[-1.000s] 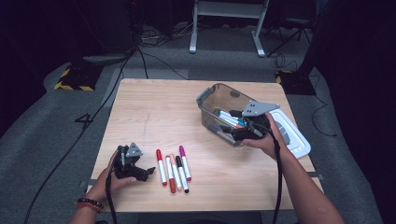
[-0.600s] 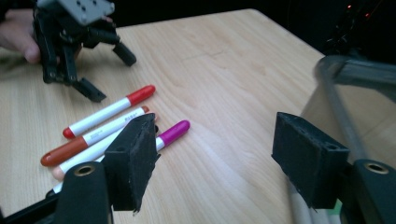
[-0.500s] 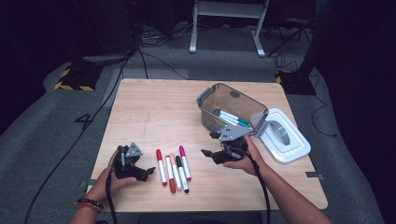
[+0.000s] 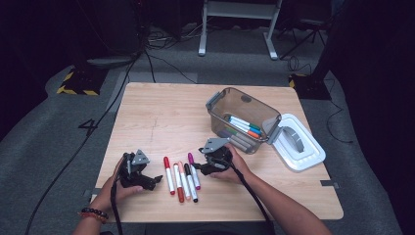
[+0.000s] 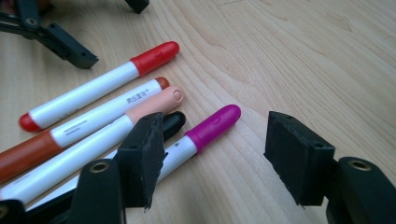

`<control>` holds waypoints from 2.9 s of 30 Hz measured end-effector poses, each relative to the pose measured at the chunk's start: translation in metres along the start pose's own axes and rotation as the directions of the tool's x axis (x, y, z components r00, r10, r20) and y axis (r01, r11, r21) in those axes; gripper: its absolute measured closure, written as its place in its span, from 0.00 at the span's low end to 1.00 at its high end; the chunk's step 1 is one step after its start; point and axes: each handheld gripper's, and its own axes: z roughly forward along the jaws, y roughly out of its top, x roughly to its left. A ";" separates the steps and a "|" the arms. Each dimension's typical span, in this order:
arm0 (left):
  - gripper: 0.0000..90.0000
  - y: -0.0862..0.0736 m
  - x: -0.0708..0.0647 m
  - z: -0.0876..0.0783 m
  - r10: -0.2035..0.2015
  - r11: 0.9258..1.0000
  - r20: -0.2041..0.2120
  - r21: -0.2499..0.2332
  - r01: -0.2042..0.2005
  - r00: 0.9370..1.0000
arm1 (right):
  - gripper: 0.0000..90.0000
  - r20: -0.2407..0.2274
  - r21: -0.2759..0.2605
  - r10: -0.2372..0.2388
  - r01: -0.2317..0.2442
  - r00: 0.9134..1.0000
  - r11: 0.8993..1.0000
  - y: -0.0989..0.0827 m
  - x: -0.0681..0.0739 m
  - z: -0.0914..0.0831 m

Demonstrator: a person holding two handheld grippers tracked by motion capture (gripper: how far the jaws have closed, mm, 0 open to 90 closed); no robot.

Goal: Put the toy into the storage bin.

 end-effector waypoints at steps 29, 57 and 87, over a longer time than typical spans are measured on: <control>0.01 0.000 0.000 0.000 -0.001 1.000 -0.001 0.001 0.001 1.000 | 0.74 0.014 0.096 0.095 -0.096 0.995 0.991 -0.026 -0.028 0.015; 0.00 -0.001 -0.001 -0.001 -0.004 1.000 -0.006 0.002 0.004 1.000 | 0.84 0.006 -0.018 0.046 -0.046 0.999 0.999 -0.029 -0.027 -0.044; 0.00 -0.001 -0.001 -0.001 -0.005 1.000 -0.004 0.003 0.005 1.000 | 0.83 0.145 -0.155 0.065 -0.042 0.987 0.987 0.032 -0.069 -0.168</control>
